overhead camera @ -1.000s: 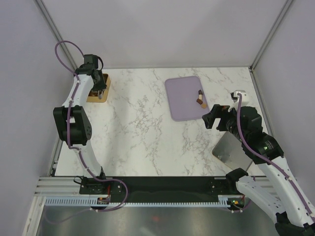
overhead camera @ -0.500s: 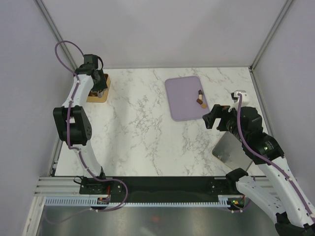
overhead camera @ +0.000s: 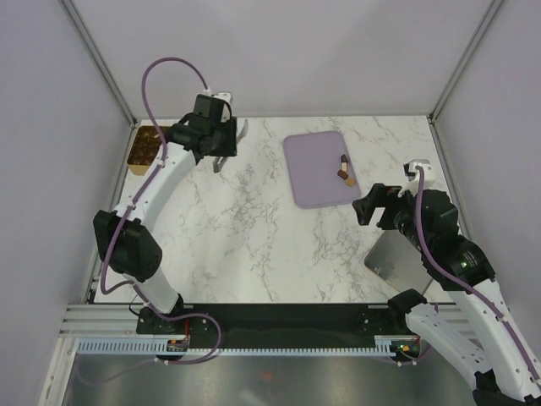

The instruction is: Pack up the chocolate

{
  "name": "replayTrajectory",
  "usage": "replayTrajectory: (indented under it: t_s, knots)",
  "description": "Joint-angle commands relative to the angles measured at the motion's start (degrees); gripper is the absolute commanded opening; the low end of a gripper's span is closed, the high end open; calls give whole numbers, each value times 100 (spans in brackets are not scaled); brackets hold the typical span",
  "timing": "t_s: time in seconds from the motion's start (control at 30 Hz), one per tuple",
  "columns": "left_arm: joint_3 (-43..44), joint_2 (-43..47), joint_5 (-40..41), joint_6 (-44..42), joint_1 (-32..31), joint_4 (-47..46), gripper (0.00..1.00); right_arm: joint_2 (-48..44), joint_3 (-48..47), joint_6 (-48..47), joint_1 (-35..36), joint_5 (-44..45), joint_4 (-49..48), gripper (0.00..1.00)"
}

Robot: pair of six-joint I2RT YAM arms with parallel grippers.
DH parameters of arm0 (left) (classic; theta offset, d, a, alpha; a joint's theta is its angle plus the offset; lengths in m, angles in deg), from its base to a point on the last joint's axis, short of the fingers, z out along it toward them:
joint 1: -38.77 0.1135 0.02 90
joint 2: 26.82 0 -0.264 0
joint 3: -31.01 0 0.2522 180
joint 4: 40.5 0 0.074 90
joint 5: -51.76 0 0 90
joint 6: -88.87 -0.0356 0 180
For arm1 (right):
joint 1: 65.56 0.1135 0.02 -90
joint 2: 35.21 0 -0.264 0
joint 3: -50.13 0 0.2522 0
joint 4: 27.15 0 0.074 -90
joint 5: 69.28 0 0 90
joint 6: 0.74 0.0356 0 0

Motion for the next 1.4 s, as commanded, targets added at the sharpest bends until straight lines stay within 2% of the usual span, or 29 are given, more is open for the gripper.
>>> replayTrajectory:
  t_s: [0.0, 0.13, 0.23, 0.43, 0.77, 1.37]
  knots:
    - [-52, 251, -88, 193, -809, -406, 48, -106, -223, 55, 16, 42, 127, 98]
    - [-7, -21, 0, 396, -1889, -705, 49, -176, -241, 37, 16, 33, 189, 98]
    - [-16, -223, -18, 335, -2425, -1109, 51, -203, -294, 20, 16, 15, 250, 98]
    - [379, -1084, -97, 107, -2937, -1461, 52, -282, -495, -94, 16, 94, 373, 98]
    - [256, -1726, -185, -254, -3087, -2243, 55, -440, -812, -121, 16, 41, 593, 98]
    - [757, -2632, -18, -456, -3140, -2341, 56, -466, -856, -226, 25, 208, 655, 98]
